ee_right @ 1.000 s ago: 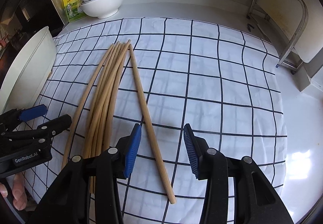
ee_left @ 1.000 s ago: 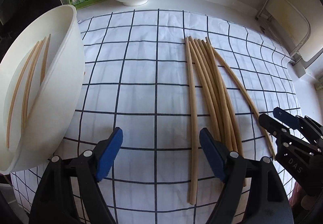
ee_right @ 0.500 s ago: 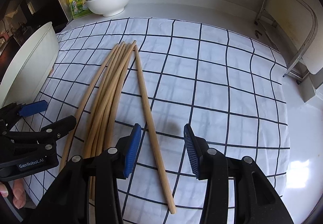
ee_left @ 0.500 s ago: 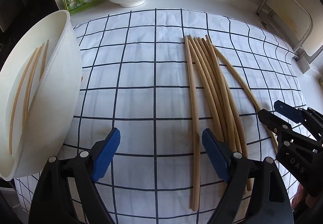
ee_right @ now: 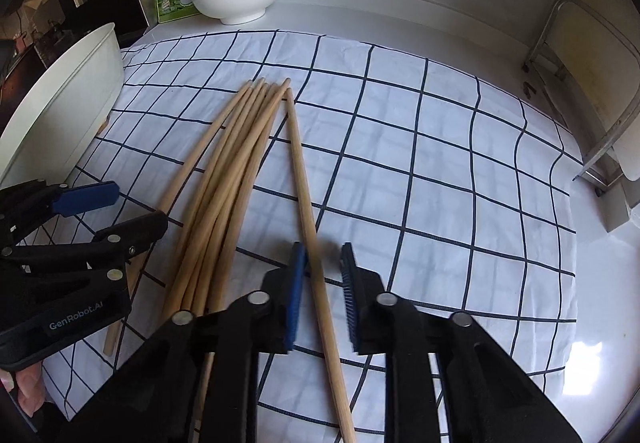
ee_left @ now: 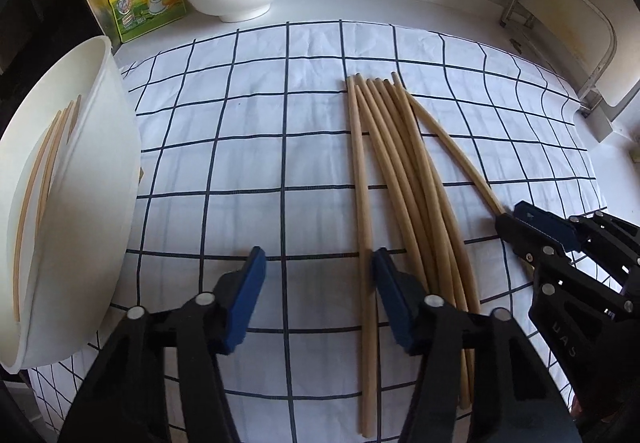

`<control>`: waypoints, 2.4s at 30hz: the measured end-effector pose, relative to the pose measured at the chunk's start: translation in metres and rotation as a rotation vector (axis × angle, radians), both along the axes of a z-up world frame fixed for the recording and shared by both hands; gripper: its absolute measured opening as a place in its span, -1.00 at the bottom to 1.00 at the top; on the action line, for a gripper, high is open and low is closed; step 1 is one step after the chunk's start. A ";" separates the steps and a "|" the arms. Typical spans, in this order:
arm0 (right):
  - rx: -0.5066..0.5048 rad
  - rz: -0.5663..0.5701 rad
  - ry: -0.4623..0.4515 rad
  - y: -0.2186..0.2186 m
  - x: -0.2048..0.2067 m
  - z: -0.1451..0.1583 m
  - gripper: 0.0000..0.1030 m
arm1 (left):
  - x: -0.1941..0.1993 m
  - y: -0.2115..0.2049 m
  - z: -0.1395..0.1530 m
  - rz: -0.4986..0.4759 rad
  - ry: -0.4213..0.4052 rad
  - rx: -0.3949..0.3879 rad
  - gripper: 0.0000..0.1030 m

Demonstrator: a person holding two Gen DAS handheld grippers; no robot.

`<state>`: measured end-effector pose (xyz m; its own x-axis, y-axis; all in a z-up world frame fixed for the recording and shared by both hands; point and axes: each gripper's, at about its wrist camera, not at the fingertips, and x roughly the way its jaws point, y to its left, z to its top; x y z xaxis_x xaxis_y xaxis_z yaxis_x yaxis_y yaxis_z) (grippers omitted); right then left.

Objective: Organize utensils
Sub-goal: 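Close the left gripper on one chopstick while the right gripper grasps another, then carry the left gripper's chopstick into the basin while the right carries its own, then open the left gripper in the basin while the right gripper releases its chopstick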

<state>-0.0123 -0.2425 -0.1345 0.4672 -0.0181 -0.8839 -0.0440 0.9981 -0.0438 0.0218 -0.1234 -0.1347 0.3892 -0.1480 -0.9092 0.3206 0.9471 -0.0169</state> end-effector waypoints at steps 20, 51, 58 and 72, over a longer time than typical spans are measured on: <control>0.200 -0.119 -0.075 -0.003 -0.013 0.071 -0.88 | -0.001 0.040 0.073 -0.019 -0.022 -0.164 -0.86; 0.259 0.169 0.091 0.274 0.129 0.049 -0.88 | 0.080 0.284 0.055 0.229 -0.013 -0.094 -0.85; 0.251 0.144 0.124 0.271 0.128 0.036 -0.87 | 0.084 0.284 0.042 0.229 0.015 -0.100 -0.85; 0.245 0.128 0.054 0.259 0.110 0.058 -0.69 | 0.067 0.302 0.066 0.290 -0.035 -0.104 -0.03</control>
<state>0.0975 0.0170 -0.0766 0.4040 0.2554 -0.8784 -0.1665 0.9647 0.2039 0.0885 0.1782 -0.0689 0.4599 -0.1178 -0.8801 0.0393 0.9929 -0.1124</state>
